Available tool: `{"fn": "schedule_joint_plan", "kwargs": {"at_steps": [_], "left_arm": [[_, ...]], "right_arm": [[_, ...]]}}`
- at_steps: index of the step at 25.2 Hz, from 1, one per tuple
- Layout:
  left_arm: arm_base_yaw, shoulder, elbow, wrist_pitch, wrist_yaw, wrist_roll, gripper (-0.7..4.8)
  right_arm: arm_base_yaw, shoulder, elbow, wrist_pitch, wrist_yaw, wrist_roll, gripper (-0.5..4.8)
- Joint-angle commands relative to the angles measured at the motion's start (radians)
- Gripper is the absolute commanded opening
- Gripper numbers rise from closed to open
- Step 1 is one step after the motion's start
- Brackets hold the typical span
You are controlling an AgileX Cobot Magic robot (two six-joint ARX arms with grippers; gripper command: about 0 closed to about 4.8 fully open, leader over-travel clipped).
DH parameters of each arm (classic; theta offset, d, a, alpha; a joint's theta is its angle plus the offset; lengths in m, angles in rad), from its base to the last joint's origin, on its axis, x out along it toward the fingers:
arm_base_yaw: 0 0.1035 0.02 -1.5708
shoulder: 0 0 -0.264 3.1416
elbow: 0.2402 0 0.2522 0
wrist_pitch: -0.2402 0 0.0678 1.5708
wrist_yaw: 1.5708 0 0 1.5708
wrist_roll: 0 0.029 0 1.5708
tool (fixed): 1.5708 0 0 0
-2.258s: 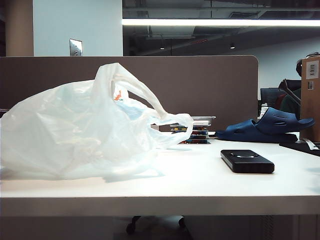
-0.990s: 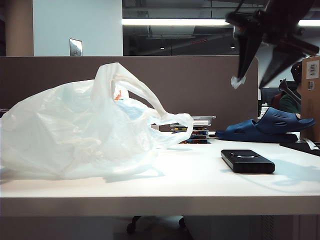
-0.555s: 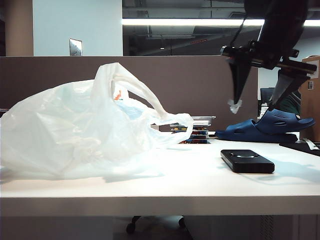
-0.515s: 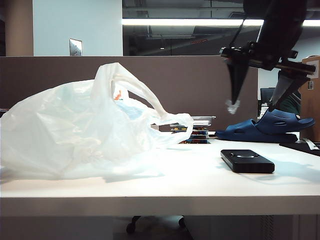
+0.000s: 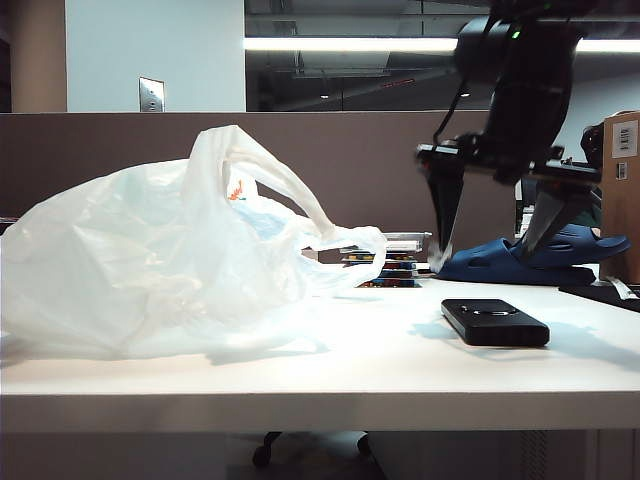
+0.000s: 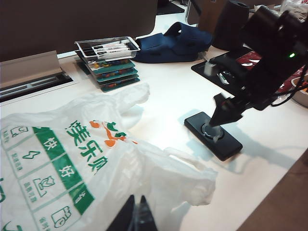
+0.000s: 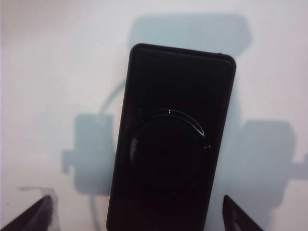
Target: Put the power bank into the bag.
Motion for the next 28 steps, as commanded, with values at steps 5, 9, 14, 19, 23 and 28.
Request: {"fn": "schedule_joint_plan", "kwargs": {"at_steps": [5, 9, 14, 19, 23, 28], "left_arm": [[0.002, -0.002, 0.005, 0.005, 0.007, 0.006, -0.06], [0.002, -0.002, 0.005, 0.005, 0.007, 0.007, -0.06], [0.002, -0.002, 0.005, 0.005, 0.007, 0.007, -0.06], [0.002, -0.002, 0.005, 0.005, 0.007, 0.007, -0.06], [0.002, -0.002, 0.005, 0.002, 0.007, 0.007, -0.06], [0.002, -0.002, 0.005, -0.001, 0.006, 0.007, -0.06]], "right_arm": [[0.000, 0.059, 0.005, 0.027, 0.057, 0.030, 4.79], [0.000, 0.067, 0.005, 0.055, 0.061, 0.039, 4.79], [0.000, 0.083, 0.003, 0.065, 0.064, 0.055, 4.79], [0.000, 0.102, 0.003, 0.066, 0.064, 0.065, 4.79], [0.000, 0.124, 0.003, 0.061, 0.064, 0.082, 4.79], [0.000, 0.131, 0.002, 0.064, 0.081, 0.089, 4.79]]}}
